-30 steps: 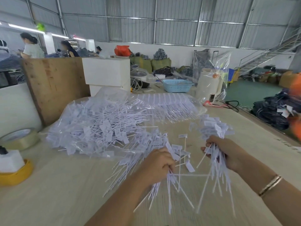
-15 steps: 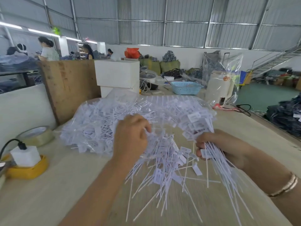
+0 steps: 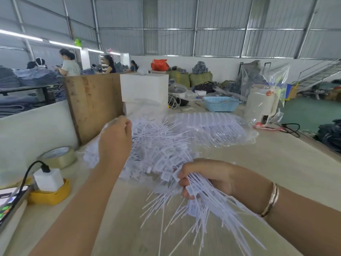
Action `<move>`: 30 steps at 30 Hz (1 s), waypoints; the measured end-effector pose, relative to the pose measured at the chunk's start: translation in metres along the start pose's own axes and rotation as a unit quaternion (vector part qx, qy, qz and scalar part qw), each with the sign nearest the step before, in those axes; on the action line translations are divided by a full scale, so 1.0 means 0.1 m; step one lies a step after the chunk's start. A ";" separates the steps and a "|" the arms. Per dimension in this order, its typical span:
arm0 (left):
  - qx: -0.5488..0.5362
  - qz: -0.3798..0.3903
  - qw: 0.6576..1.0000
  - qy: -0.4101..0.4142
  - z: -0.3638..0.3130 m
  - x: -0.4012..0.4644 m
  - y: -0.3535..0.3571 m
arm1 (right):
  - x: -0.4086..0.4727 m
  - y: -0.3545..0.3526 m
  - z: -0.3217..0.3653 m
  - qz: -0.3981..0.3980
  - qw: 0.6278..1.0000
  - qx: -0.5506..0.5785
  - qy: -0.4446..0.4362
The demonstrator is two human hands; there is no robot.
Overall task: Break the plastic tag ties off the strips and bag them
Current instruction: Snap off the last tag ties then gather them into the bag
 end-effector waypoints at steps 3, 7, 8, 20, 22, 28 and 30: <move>-0.055 0.026 0.998 0.008 -0.10 0.05 -0.02 | 0.26 -0.08 0.17 -0.080 0.994 0.069 -0.027; -0.053 -0.002 0.998 0.031 -0.08 0.07 -0.20 | 0.68 -0.30 0.51 -0.171 0.954 0.224 -0.106; -0.045 -0.006 0.998 0.031 -0.06 0.07 -0.24 | 0.78 -0.33 0.59 -0.191 0.940 0.249 -0.130; -0.161 0.026 0.987 0.008 -0.10 -0.07 -0.20 | 1.68 -0.38 0.70 -0.439 0.896 -0.051 -0.038; -0.197 -0.022 0.980 0.006 -0.14 -0.01 -0.27 | 1.69 -0.38 0.63 -0.472 0.881 0.000 -0.039; -0.015 0.189 0.981 0.033 -0.10 -0.27 0.30 | 1.68 -0.67 0.47 -0.459 0.838 -0.286 0.078; 0.089 0.263 0.959 0.056 -0.06 -0.45 0.56 | 1.69 -0.64 0.43 -0.388 0.852 -0.337 0.094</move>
Point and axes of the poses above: each hand's wrist, its own x-axis towards the middle knuckle, its own y-axis out of the palm, z = x × y, the point moved 7 cm from there along x, towards the middle knuckle, and after that the axes turned 3 degrees about z, right-handed, at the moved point
